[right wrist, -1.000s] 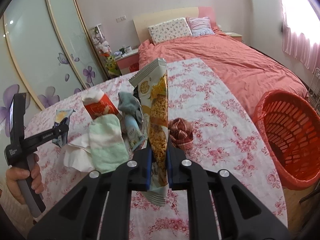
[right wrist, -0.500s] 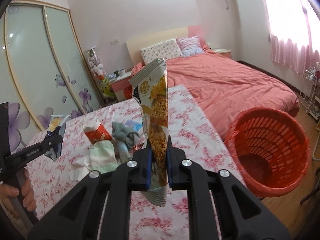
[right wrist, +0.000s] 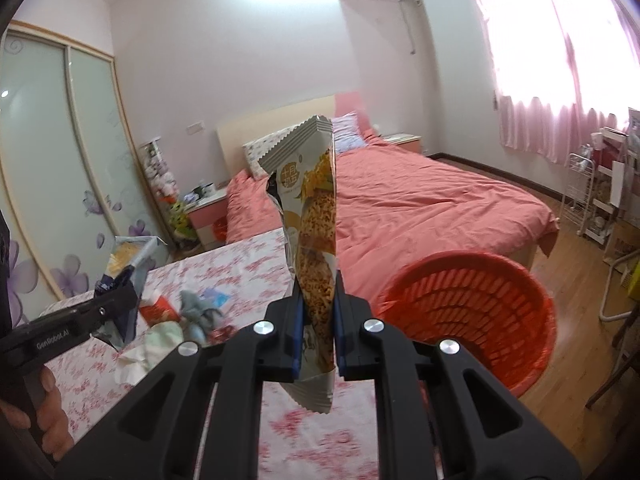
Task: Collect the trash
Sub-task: 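Carry the wrapper and snack bag over the basket and open both tools, then return to the table and grasp the brown plaid scrunchie with the right tool, then grasp the white tissue with the left tool while the right tool holds the scrunchie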
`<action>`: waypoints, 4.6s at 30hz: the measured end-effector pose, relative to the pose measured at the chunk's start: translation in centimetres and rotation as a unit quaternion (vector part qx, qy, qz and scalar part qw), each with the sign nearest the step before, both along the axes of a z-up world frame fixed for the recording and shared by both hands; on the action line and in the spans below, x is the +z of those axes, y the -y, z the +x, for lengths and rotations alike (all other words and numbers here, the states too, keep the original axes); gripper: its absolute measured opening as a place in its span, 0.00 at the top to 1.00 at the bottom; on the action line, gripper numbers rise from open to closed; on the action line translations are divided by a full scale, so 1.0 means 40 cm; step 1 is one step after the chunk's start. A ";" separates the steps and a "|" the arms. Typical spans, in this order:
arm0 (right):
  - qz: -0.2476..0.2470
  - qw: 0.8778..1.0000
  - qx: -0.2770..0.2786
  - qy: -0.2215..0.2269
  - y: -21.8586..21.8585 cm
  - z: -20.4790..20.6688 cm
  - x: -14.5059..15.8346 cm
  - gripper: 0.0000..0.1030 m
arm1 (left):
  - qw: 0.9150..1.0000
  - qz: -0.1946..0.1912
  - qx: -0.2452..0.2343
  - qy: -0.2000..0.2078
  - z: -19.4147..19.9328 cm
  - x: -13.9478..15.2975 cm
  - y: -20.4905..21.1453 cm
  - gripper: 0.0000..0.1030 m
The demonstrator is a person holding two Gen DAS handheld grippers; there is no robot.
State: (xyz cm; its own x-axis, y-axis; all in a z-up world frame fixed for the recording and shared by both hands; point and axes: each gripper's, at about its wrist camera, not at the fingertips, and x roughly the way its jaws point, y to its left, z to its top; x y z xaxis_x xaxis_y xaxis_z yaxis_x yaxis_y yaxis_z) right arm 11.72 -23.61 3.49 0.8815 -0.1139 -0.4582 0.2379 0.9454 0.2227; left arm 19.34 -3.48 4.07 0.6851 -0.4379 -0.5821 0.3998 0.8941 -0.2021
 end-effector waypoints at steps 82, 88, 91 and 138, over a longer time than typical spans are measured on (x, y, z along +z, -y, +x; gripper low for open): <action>-0.006 0.989 0.072 -0.128 -0.150 0.212 -0.245 0.12 | 0.977 0.103 0.184 -0.015 0.019 -0.170 -0.204 0.30; -0.015 0.981 0.103 -0.165 -0.249 0.302 -0.297 0.19 | 0.972 0.094 0.214 -0.031 0.014 -0.196 -0.303 0.30; -0.023 0.978 0.102 -0.183 -0.281 0.337 -0.323 0.20 | 0.972 0.082 0.217 -0.043 0.014 -0.207 -0.329 0.30; -0.039 0.972 0.101 -0.207 -0.271 0.330 -0.347 0.73 | 0.981 0.013 0.157 -0.114 0.066 -0.300 -0.311 0.63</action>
